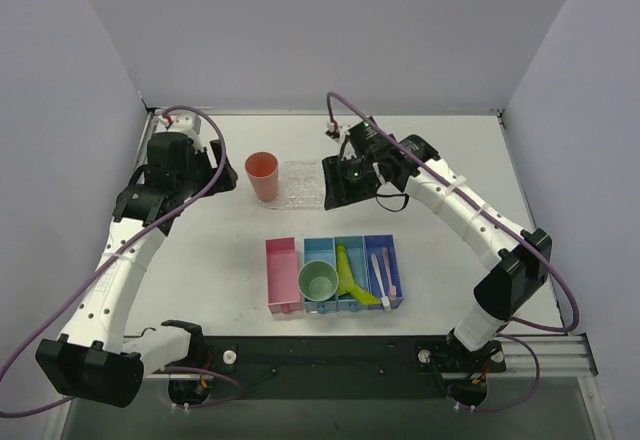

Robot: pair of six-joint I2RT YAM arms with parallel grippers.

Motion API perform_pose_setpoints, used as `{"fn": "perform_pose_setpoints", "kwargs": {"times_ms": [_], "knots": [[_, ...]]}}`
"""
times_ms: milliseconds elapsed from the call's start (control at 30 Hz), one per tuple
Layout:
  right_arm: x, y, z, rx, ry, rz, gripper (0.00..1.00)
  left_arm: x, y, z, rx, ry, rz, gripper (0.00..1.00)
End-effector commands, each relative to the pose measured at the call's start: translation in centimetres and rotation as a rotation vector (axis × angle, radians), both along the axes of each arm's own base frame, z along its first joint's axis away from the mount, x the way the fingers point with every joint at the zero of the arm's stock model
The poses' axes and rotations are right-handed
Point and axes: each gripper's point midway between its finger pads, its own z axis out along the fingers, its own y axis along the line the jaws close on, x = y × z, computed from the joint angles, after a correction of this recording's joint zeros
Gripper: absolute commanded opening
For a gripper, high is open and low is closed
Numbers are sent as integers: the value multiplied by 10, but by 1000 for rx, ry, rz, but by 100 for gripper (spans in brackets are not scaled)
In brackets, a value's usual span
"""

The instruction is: Prepare toiletry sets of a toothbrush and toothpaste on the tray

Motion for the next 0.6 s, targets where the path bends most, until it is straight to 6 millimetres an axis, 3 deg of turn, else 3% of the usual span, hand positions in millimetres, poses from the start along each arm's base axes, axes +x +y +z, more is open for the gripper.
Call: {"fn": "perform_pose_setpoints", "kwargs": {"times_ms": [0,167,333,467,567], "knots": [[-30,10,-8,-42,20,152,43,14,-21,32,-13,-88,-60,83],[-50,21,-10,-71,19,267,43,26,-38,36,-17,-90,-100,83],[-72,12,-24,-135,59,357,43,29,-40,35,-18,-81,-99,83],[-79,5,-30,-162,62,390,42,28,-40,30,-41,-63,-89,83],[-82,11,-35,-149,82,416,41,29,-39,27,-52,-54,-78,83]]}}
